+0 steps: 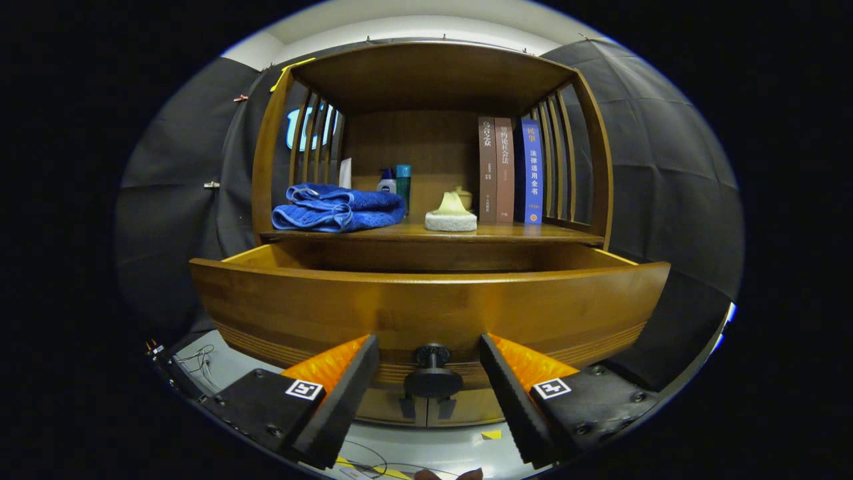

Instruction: Pull open the drawer, take out the items inside it, and place them on the countertop above the cabinet.

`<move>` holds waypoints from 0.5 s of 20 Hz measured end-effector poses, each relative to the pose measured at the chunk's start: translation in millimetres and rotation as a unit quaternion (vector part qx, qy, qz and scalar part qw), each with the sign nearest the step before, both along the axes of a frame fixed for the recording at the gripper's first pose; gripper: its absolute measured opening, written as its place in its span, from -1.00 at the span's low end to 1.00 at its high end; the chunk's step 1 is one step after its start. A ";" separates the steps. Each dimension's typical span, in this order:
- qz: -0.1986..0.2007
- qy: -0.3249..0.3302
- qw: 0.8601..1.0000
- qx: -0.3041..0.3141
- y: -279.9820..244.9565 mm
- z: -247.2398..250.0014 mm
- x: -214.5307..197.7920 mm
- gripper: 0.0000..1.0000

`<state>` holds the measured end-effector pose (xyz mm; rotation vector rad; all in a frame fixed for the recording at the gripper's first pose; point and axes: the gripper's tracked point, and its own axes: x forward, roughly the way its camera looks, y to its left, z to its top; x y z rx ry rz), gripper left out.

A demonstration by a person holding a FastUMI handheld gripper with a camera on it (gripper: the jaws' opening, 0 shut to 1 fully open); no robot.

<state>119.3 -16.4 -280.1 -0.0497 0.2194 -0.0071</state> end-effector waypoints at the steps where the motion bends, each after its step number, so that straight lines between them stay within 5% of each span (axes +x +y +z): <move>1: 0.000 -0.001 1.000 0.002 -1.8 -1.5 4.8 0.97; 10: -0.001 0.005 1.000 -0.013 -2.5 -8.0 68.2 0.98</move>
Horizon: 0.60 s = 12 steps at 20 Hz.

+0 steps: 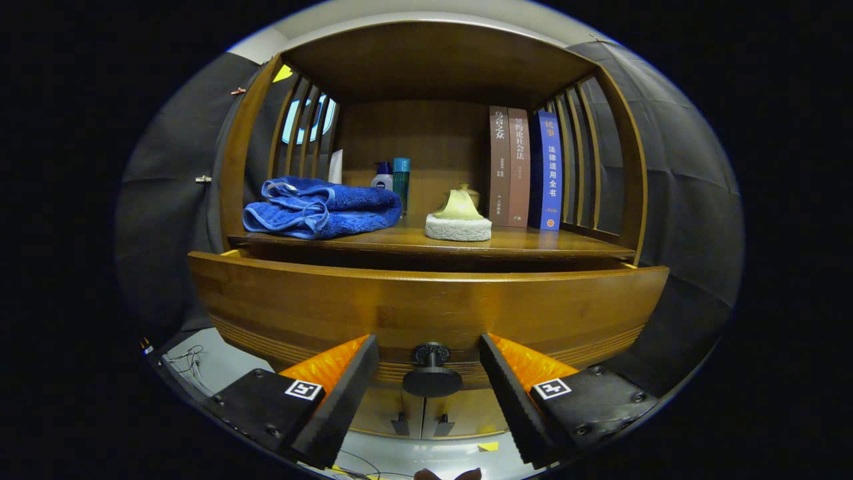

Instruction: Pull open the drawer, take out the items inside it, and place them on the countertop above the cabinet.

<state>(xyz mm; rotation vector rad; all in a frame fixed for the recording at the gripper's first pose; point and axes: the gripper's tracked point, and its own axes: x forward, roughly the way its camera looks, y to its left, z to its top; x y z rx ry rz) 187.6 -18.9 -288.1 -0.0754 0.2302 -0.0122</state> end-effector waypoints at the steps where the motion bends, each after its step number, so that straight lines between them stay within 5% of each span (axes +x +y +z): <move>1: 0.000 0.001 1.000 0.000 0.2 -0.7 4.5 0.98; 12: -0.004 0.017 1.000 0.000 4.0 -0.7 44.2 0.98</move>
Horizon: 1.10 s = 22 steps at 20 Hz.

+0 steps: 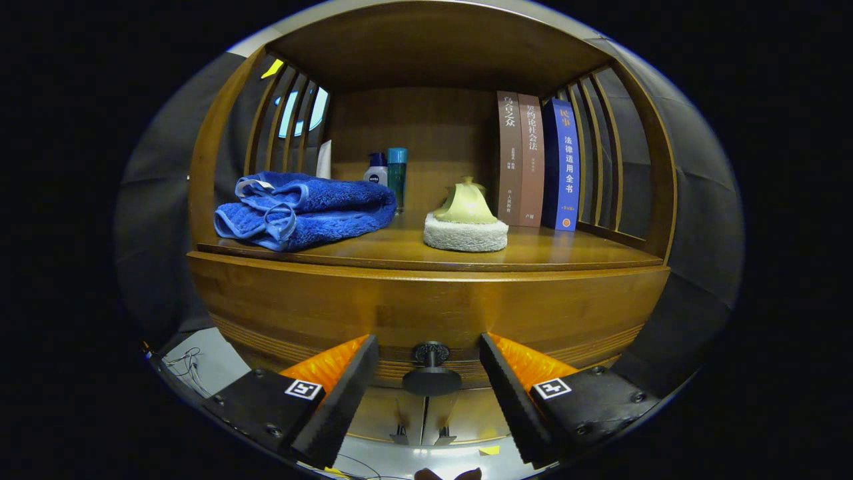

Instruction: Pull open the drawer, take out the items inside it, and place them on the countertop above the cabinet.

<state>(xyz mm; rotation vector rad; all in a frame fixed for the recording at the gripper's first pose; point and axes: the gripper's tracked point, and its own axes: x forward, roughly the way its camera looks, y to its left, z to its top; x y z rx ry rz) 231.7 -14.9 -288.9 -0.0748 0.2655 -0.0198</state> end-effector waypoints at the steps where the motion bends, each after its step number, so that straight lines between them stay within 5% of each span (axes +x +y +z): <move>1: -0.002 0.000 1.000 -0.006 -1.2 0.0 0.8 0.97; 8: 0.008 -0.003 1.000 -0.003 2.0 7.9 -6.2 0.98; 22: 0.039 -0.054 0.997 0.038 21.8 150.7 -95.8 0.97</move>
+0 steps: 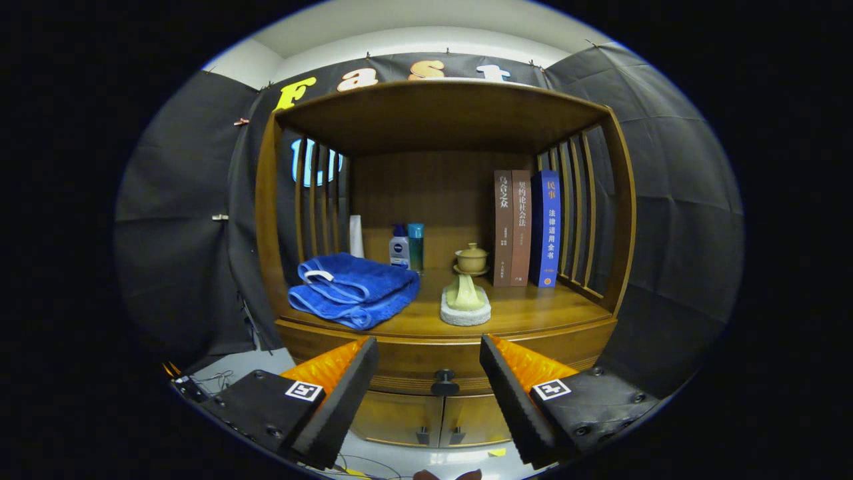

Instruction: Pull open the drawer, take out the items inside it, and place them on the countertop above the cabinet.

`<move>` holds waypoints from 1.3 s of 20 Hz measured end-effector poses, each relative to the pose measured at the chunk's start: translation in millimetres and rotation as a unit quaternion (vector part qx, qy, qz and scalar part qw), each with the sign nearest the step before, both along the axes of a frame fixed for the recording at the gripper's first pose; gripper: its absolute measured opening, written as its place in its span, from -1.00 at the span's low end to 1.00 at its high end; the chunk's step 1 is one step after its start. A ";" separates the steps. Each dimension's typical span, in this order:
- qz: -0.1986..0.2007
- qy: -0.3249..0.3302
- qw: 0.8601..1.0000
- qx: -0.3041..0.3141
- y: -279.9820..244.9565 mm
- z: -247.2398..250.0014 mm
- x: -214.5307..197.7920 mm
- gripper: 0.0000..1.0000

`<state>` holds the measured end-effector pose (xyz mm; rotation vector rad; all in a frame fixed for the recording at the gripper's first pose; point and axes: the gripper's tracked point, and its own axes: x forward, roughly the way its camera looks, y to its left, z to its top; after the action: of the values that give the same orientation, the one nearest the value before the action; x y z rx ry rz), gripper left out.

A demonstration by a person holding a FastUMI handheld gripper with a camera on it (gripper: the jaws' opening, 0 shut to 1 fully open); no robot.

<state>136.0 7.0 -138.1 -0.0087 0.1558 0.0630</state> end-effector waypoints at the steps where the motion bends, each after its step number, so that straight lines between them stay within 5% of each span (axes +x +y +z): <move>1: 0.003 -0.001 1.000 0.000 2.1 10.3 -6.9 0.97; 10: 0.010 -0.041 0.999 -0.002 20.5 94.2 -68.6 0.97; 26: 0.024 -0.069 0.997 -0.007 33.1 132.9 -139.8 0.96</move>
<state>-3.8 40.0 -5.2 -0.0301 0.0184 0.1083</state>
